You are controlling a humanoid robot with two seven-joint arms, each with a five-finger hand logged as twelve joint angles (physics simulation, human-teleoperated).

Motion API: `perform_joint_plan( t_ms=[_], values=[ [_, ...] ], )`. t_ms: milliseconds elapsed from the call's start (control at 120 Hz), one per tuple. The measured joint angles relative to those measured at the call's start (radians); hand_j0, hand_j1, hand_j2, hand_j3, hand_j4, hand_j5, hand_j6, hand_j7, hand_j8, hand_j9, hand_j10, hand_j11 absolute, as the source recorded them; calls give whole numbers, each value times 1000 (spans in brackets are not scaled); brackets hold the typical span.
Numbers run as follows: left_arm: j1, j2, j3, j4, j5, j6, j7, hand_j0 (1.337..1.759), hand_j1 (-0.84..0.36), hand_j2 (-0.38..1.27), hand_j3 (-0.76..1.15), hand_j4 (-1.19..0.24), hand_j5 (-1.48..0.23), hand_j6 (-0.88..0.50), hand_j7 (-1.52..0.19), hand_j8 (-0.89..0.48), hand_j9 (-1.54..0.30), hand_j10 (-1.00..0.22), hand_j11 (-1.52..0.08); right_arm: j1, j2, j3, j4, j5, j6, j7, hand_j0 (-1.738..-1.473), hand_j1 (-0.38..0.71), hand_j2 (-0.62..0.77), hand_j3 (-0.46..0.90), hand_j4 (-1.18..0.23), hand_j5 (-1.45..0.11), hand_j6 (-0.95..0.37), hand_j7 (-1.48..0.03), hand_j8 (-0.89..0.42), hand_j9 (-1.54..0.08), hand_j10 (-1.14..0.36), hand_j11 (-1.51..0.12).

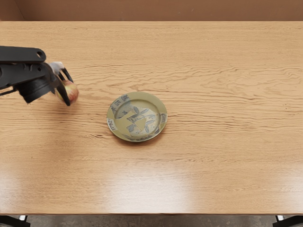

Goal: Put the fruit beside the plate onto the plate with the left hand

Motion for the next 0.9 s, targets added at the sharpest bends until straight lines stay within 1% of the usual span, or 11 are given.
perform_joint_plan(
  t_ms=[92, 175, 250, 292, 425, 542, 650, 900],
  values=[
    [-61, 22, -4, -13, -58, -94, -1, 1650, -177, 499, 0, -431, -1195, -251, -1153, -345, -1150, -803, -1153, 0, 0, 0, 0, 0, 0, 1, -1658, -307, -7, 0, -35, -45, -35, -45, -35, -45, -35, -45],
    [-114, 24, -7, -33, -107, -168, 0, 1650, -138, 434, 0, -447, -1204, -266, -1166, -371, -1159, -819, -1164, 0, 0, 0, 0, 0, 0, 0, -1658, -307, -7, 0, -35, -45, -35, -45, -35, -45, -35, -45],
    [-127, 24, -25, -52, -138, -213, -1, 1650, -122, 427, 0, -457, -1212, -273, -1173, -381, -1165, -829, -1172, 1, 0, 0, 0, 0, 0, 0, -1658, -307, -7, 0, -35, -45, -35, -45, -35, -45, -35, -45],
    [-148, 23, -36, -63, -155, -231, -1, 1650, -121, 421, 0, -452, -1216, -269, -1174, -379, -1166, -835, -1173, 1, 0, 0, -1, 0, 0, 0, -1658, -307, -7, 0, -35, -45, -35, -45, -35, -45, -35, -45],
    [-184, 12, -80, -96, -198, -258, -1, 1650, -115, 421, 0, -458, -1214, -276, -1184, -384, -1170, -846, -1179, 1, 0, 0, -1, 0, 0, 0, -1658, -307, -7, 0, -35, -45, -35, -45, -35, -45, -35, -45],
    [-194, -9, -113, -112, -225, -265, -1, 1650, -114, 408, 0, -452, -1218, -271, -1190, -358, -1173, -851, -1182, 1, 0, 0, -2, 0, 0, 0, -1658, -307, -7, 0, -35, -45, -35, -45, -35, -45, -35, -45],
    [-194, -35, -127, -124, -242, -266, -1, 1651, -118, 421, 0, -457, -1213, -271, -1186, -380, -1171, -855, -1180, 1, 0, 0, -3, 0, 0, 0, -1658, -307, -7, 0, -35, -45, -35, -45, -35, -45, -35, -45],
    [-187, -89, -147, -142, -265, -261, -1, 1650, -110, 417, 0, -463, -1218, -274, -1187, -380, -1175, -856, -1186, 1, 0, 0, -3, 0, 0, 0, -1658, -308, -7, 0, -35, -45, -35, -45, -35, -45, -35, -45]
  ],
)
